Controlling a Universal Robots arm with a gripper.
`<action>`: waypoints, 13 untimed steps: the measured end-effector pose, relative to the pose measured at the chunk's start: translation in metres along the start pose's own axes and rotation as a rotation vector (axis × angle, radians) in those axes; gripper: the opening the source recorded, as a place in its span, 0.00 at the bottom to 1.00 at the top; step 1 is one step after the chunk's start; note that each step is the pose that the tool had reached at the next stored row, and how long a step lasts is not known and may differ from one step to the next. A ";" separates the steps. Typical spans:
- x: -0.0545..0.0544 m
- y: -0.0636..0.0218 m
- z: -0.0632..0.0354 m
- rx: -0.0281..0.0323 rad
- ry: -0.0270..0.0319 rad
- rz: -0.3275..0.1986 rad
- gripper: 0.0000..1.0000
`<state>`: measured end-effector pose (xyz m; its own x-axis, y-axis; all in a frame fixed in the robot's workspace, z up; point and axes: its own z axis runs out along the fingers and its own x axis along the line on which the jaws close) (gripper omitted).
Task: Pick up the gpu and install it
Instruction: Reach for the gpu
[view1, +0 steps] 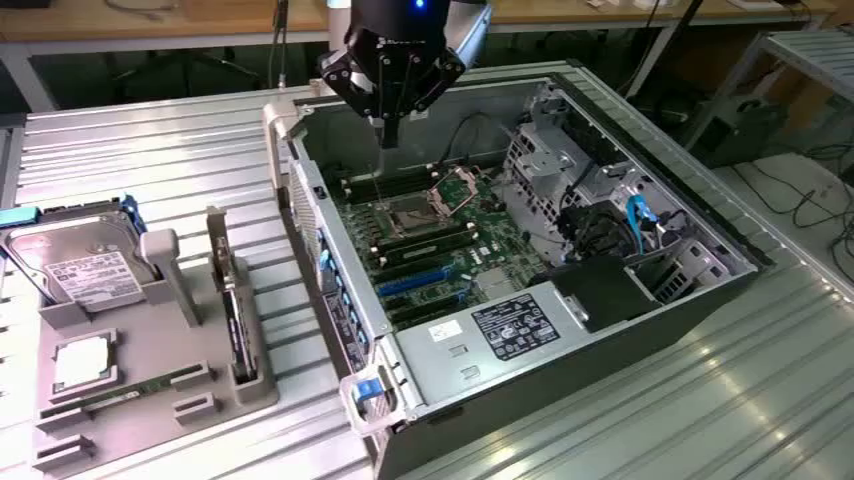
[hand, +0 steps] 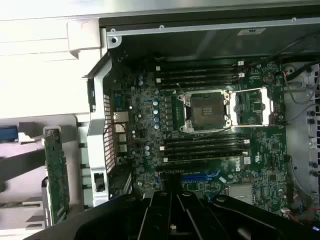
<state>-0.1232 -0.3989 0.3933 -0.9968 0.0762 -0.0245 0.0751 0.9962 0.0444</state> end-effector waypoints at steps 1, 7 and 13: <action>0.002 -0.0002 -0.0001 0.0000 0.0000 0.000 0.11; 0.010 -0.0008 -0.0003 0.0000 0.0000 0.000 0.11; 0.017 -0.0014 -0.0005 0.0001 0.0002 0.000 0.11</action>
<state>-0.1402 -0.3990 0.3933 -0.9968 0.0762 -0.0243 0.0751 0.9962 0.0443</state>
